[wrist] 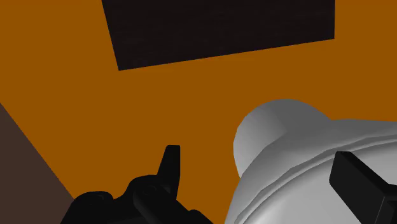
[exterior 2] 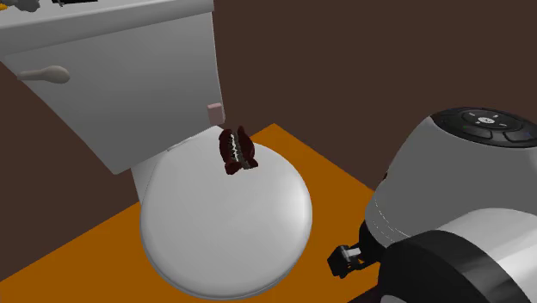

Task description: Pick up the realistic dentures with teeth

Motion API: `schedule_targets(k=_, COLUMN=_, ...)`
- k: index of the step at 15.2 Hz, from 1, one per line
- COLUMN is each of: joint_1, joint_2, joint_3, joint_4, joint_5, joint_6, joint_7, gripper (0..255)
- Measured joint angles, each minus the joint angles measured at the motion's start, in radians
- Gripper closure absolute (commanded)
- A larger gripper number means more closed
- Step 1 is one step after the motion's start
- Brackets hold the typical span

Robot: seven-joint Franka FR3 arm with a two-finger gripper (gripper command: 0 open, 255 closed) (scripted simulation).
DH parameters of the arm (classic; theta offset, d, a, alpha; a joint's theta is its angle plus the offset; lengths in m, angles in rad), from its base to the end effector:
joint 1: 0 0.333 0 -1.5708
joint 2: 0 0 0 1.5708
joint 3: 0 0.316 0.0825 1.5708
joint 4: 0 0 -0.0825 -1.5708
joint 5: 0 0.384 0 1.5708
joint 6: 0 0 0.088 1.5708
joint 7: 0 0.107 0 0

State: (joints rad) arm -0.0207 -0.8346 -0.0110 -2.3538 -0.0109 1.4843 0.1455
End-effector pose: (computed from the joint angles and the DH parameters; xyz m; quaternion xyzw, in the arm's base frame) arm 0.2845 -0.0114 0.5985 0.9961 -0.0870 -0.0174 0.0024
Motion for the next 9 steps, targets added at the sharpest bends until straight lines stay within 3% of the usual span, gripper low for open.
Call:
schedule_targets(k=3, joint_1=0.004, joint_2=0.046, joint_3=0.007, joint_4=0.024, joint_5=0.004, joint_6=0.026, joint_7=0.005, gripper=0)
schedule_targets(k=9, joint_1=0.014, joint_2=0.257, joint_3=0.027, joint_4=0.158, joint_5=0.004, joint_6=0.127, joint_7=0.013, gripper=0)
